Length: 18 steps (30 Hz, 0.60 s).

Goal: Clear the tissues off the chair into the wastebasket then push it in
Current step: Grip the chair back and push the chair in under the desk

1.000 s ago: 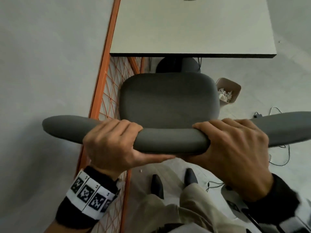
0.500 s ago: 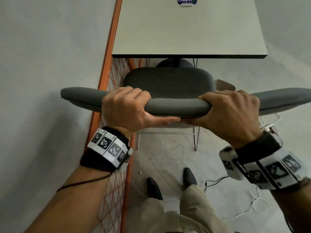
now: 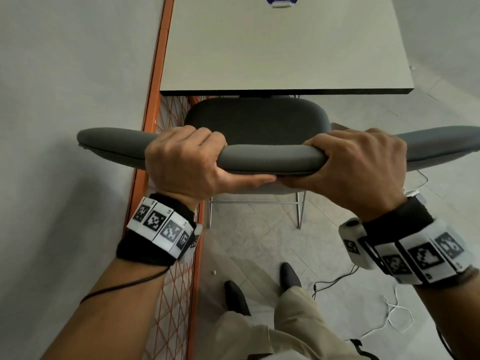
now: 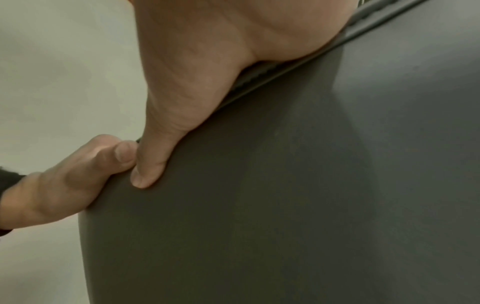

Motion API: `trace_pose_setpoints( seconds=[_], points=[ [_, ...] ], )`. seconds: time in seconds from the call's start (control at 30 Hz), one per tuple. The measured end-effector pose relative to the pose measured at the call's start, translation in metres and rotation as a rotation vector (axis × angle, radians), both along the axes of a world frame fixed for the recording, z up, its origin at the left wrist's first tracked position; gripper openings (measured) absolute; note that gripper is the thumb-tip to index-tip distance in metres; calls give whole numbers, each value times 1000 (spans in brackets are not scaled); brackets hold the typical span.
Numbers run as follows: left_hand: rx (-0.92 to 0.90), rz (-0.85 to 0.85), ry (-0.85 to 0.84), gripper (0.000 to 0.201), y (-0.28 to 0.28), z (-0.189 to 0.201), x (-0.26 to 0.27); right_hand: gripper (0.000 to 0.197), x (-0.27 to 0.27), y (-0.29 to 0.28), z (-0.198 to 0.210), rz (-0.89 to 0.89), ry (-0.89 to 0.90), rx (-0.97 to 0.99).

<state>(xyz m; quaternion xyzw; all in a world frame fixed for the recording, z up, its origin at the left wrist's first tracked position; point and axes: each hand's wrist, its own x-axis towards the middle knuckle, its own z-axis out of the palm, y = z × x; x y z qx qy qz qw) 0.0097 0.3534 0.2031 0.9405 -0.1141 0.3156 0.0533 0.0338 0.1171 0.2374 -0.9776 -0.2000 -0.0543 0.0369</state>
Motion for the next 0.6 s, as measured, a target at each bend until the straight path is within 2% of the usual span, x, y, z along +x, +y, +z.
trace_pose_setpoints(
  seconds=[0.6],
  points=[
    [-34,46,-4,81,-4,-1,144,78,140,3,-7,-29,-106,12]
  ],
)
